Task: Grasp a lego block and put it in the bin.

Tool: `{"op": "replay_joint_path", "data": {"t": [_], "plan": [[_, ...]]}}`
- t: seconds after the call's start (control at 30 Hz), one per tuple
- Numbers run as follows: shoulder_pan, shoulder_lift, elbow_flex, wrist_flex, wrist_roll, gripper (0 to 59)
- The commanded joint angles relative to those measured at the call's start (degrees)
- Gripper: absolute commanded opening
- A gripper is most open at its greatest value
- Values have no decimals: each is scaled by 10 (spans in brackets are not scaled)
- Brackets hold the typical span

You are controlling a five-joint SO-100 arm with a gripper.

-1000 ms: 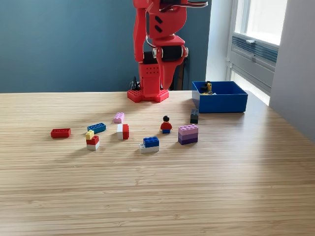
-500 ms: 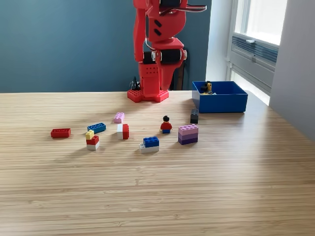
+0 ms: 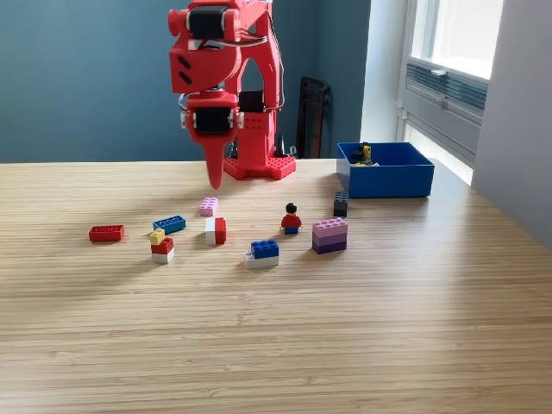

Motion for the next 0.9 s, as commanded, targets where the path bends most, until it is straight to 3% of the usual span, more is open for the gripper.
{"op": "replay_joint_path", "data": {"t": [0.03, 0.2, 0.3, 0.37, 0.77, 0.9], "plan": [[69, 38, 11, -35, -69, 0], [134, 37, 25, -68, -143, 8], [166, 36, 36, -99, -192, 127], [184, 36, 39, -122, -215, 172], [247, 31, 31, -185, -273, 235], [248, -16, 4, -186, -276, 236]]}}
